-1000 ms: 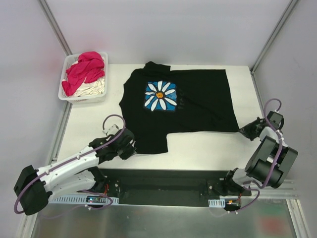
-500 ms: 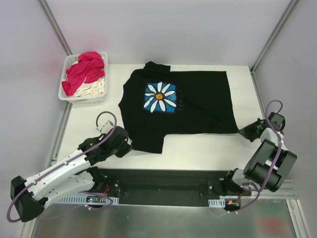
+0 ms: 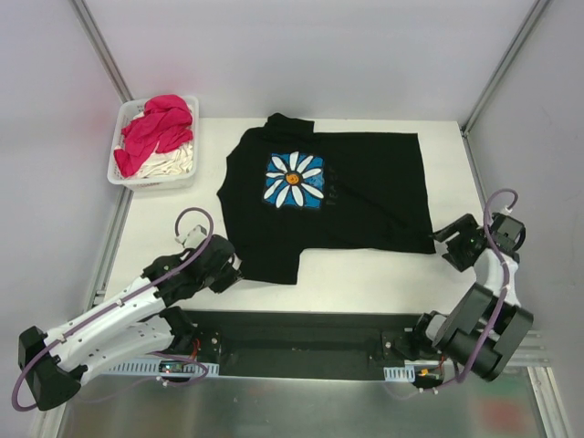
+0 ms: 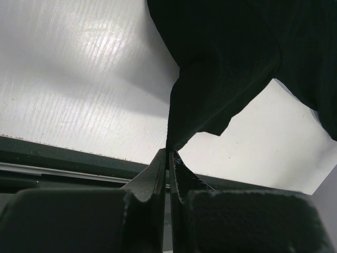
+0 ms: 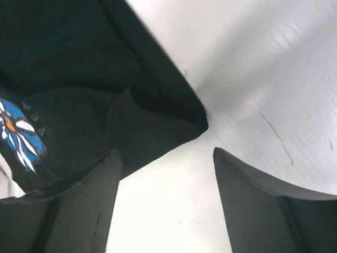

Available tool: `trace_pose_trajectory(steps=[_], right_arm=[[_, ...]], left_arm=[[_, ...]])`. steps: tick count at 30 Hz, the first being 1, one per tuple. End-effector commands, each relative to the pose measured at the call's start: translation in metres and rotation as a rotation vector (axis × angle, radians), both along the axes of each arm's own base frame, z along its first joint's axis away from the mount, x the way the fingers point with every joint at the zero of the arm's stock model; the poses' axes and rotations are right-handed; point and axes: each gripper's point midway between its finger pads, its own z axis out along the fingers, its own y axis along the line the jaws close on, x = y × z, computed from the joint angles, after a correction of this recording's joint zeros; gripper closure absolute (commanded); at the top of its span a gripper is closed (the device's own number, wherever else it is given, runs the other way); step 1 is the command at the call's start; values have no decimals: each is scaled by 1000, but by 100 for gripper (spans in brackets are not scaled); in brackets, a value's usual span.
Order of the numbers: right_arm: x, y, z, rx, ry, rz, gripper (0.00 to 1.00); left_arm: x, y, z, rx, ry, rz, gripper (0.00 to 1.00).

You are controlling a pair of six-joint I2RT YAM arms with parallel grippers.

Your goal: Fold and stack the t-shirts

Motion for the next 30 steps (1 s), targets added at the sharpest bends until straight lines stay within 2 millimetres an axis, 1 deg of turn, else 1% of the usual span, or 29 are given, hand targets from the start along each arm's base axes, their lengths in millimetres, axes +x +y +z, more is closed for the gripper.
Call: trace_pose_trajectory(steps=[1,3,5,9,11,12,14,15,18,21,24,28,29,30], right_arm=[[-3,12,25,-71,-121,80,23],[-10,15,14,-72,-89,62,21],[-16,18,1,-57,-51,55,21],[-24,21,-17,-23,11,43,22],[-26,19,-21,-31,26,37,23],[-26,18,-22,-37,27,40,25],[-23,17,-22,-42,16,44,27],[-22,17,-24,-37,19,46,30],[-16,15,-26,-39,5,47,35],[-10,12,-27,-44,-11,38,39],[-7,15,-30,-15,-18,33,40],[-4,14,-36,-25,-26,19,43],[-4,14,-39,-21,-19,19,44],[-3,15,-40,-12,-21,25,48]], left_arm=[[-4,11,-8,29,22,20,100],[-5,11,-8,33,23,20,100],[-4,11,-8,30,21,21,100],[-5,12,-8,24,15,28,100],[-5,13,-7,15,8,33,100],[-5,13,-7,12,6,34,100],[-6,14,-9,7,9,39,100],[-7,13,-9,6,10,37,100],[-7,13,-9,2,11,39,100],[-7,13,-9,3,11,37,100],[-6,13,-7,2,5,39,100],[-6,13,-8,3,9,41,100],[-6,13,-8,5,9,42,100],[-6,13,-8,4,8,42,100]])
